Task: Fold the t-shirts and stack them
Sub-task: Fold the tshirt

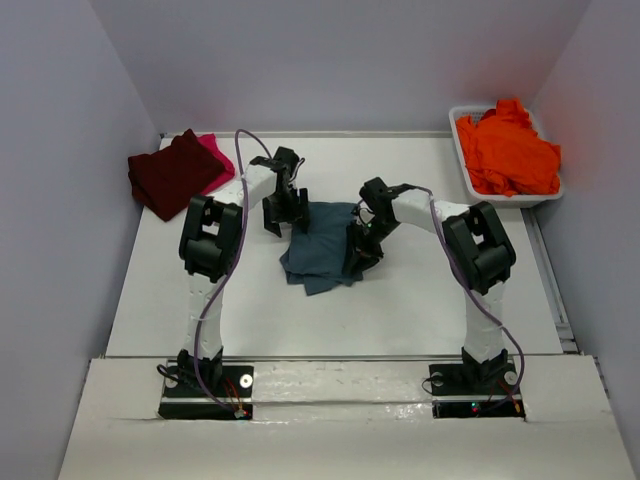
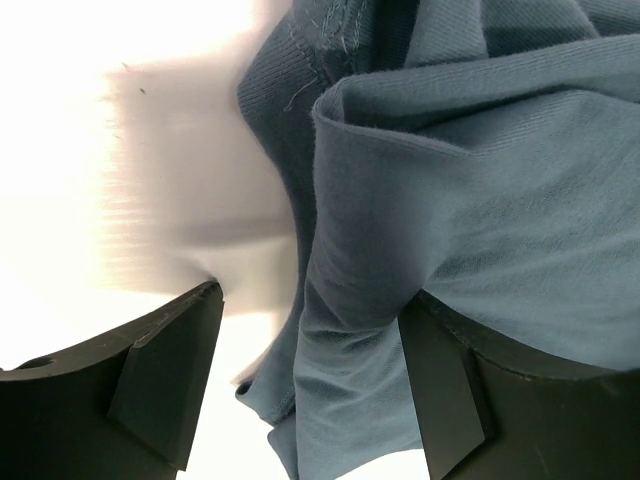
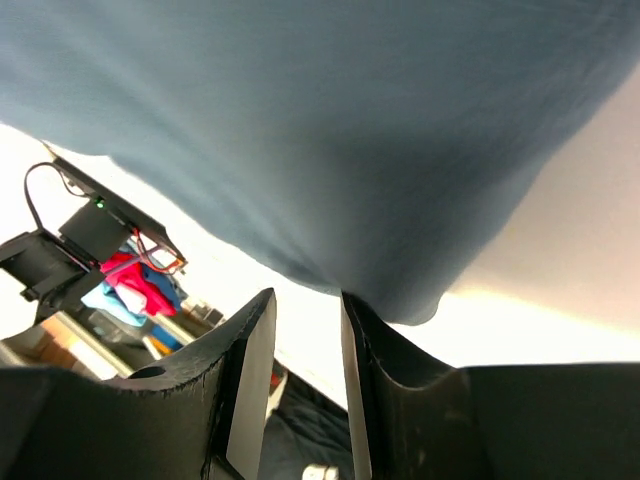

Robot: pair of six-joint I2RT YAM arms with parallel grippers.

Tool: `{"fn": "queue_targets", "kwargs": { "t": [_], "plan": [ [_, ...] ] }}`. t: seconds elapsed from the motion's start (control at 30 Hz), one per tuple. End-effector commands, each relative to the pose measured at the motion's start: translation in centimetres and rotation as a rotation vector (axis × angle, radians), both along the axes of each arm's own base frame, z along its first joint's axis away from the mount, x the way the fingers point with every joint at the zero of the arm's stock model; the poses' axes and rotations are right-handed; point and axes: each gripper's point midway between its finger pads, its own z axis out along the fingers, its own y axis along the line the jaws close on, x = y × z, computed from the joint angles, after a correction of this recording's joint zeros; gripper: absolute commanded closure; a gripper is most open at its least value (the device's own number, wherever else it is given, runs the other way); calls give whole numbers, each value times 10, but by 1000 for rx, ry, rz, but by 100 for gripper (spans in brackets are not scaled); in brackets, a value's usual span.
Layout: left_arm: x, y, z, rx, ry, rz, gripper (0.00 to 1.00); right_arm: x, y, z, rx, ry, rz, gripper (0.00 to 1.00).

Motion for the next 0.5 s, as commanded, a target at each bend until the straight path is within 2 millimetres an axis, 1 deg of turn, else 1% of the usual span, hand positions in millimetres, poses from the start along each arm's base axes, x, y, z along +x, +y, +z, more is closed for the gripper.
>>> {"fn": "queue_targets", "kwargs": {
  "t": [0.0, 0.03, 0.07, 0.1, 0.13, 0.23, 0.3, 0.33, 0.37, 0.43, 0.47],
  "plan": [
    [13, 12, 30, -4, -93, 9, 19, 30, 9, 53, 45, -162, 21, 62],
    [15, 12, 37, -11, -111, 7, 19, 29, 8, 61, 43, -167, 24, 62],
    [16, 11, 43, -18, -123, 8, 19, 35, 11, 74, 58, -194, 27, 62],
    [17, 10, 47, -23, -133, 7, 19, 36, 12, 80, 62, -207, 29, 62],
    [19, 9, 57, -35, -153, 7, 19, 35, 11, 87, 60, -209, 29, 62],
    [22, 8, 71, -44, -177, 9, 19, 44, 14, 104, 69, -246, 25, 62],
    [20, 6, 73, -53, -174, 4, 19, 48, 15, 104, 64, -254, 21, 62],
    [22, 5, 78, -59, -185, 4, 19, 51, 16, 104, 65, -259, 20, 62],
    [22, 4, 81, -69, -188, 1, 18, 52, 17, 100, 60, -252, 18, 62],
    [22, 3, 85, -76, -193, -4, 18, 58, 19, 86, 52, -245, 9, 62],
    [20, 2, 84, -81, -188, -9, 18, 58, 19, 75, 39, -226, 6, 62]
  ]
}}
